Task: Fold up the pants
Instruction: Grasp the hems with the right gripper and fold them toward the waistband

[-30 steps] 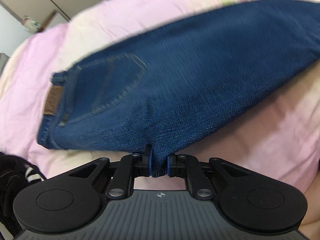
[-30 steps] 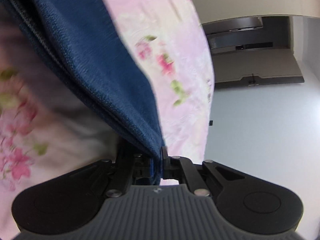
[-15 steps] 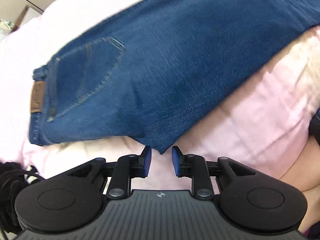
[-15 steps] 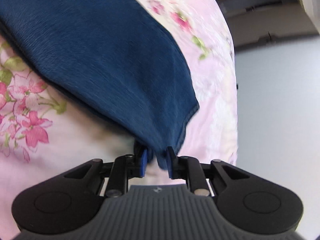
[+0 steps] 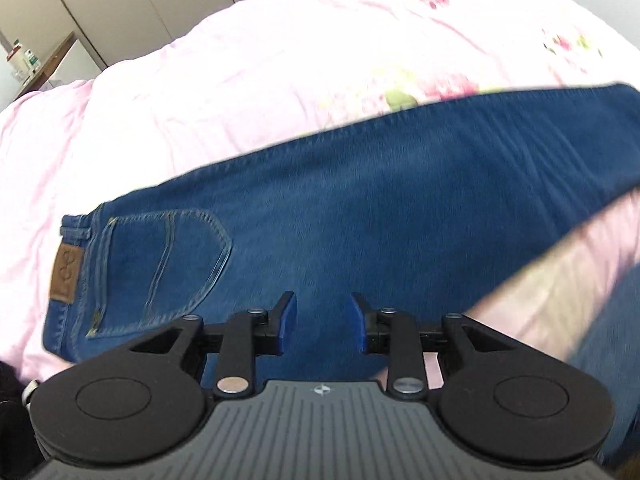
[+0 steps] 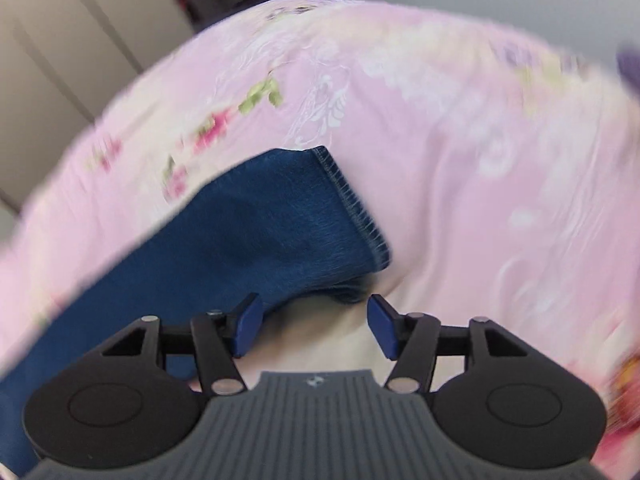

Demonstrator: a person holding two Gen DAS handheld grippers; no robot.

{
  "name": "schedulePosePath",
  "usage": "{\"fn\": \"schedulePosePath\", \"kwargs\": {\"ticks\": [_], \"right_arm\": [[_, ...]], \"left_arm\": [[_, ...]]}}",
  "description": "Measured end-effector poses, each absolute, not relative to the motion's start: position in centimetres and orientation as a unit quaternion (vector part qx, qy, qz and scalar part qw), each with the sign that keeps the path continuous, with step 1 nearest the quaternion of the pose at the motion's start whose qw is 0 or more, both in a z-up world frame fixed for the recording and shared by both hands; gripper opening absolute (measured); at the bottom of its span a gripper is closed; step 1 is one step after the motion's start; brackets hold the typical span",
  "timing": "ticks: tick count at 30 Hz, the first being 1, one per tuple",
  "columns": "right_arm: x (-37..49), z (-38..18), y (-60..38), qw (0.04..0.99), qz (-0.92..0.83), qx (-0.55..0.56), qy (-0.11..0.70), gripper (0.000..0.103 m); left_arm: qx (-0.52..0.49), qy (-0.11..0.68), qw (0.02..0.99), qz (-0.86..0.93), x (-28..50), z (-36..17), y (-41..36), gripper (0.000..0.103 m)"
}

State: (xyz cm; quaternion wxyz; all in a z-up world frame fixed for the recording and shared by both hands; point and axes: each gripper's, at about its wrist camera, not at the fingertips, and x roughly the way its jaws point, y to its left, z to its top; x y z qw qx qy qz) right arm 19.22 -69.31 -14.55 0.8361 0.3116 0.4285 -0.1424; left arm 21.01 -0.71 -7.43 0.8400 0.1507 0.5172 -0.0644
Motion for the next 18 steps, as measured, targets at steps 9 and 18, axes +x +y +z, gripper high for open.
{"fn": "schedulePosePath", "kwargs": {"ticks": [9, 18], "right_arm": [[20.2, -19.1, -70.3, 0.773, -0.139, 0.508, 0.354, 0.057], [21.6, -21.7, -72.1, 0.734, -0.199, 0.557, 0.332, 0.022]], "left_arm": [[0.112, 0.499, 0.856, -0.07, 25.1, -10.1, -4.0, 0.037], [0.088, 0.532, 0.837, -0.096, 26.1, -14.5, -6.3, 0.036]]}}
